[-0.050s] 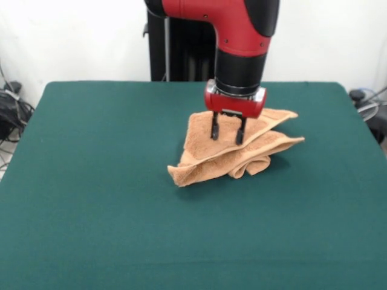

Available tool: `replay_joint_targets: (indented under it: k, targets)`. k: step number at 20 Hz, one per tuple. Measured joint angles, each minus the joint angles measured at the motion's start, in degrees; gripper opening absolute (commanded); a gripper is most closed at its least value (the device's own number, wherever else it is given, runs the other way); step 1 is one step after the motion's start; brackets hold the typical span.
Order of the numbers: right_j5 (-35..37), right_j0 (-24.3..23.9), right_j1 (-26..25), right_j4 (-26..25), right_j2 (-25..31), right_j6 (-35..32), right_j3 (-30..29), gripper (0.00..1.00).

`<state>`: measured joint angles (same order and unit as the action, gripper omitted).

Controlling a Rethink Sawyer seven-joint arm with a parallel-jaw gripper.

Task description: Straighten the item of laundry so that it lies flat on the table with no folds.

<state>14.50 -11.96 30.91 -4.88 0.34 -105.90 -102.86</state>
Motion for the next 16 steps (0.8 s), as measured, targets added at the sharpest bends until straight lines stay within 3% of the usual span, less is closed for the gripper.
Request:
replay_joint_targets:
  k: [14,15,16]
  targets:
    - [-3.41,0.19,-0.13,-1.00,-0.01,0.00,0.02,0.00]
    - [-3.41,0.36,-0.12,-1.00,0.00,0.00,0.03,1.00]
    - [-3.42,0.40,-0.12,-1.00,0.00,0.00,0.03,1.00]
